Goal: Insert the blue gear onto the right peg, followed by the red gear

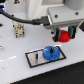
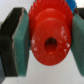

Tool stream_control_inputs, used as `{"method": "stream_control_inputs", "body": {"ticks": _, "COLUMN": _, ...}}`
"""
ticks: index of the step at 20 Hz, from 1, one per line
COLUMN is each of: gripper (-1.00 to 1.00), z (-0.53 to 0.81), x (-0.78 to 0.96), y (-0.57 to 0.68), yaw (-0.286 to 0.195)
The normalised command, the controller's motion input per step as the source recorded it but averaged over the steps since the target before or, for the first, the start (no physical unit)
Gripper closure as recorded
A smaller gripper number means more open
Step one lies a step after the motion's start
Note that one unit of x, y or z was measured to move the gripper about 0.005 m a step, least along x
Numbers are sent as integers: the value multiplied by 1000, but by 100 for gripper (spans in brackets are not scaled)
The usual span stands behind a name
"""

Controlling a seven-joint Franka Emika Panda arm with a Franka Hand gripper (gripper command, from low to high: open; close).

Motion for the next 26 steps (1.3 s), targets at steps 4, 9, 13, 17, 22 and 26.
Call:
{"method": "stream_control_inputs", "body": {"ticks": 4, "gripper": 100, "z": -69, "x": 288, "y": -151, "yaw": 0}}
{"method": "stream_control_inputs", "body": {"ticks": 9, "gripper": 100, "z": -105, "x": 222, "y": -93, "yaw": 0}}
{"method": "stream_control_inputs", "body": {"ticks": 13, "gripper": 100, "z": -232, "x": 97, "y": -111, "yaw": 0}}
{"method": "stream_control_inputs", "body": {"ticks": 17, "gripper": 100, "z": -163, "x": 46, "y": -150, "yaw": 0}}
{"method": "stream_control_inputs", "body": {"ticks": 22, "gripper": 100, "z": 118, "x": 27, "y": -111, "yaw": 0}}
{"method": "stream_control_inputs", "body": {"ticks": 26, "gripper": 100, "z": 277, "x": 37, "y": -324, "yaw": 0}}
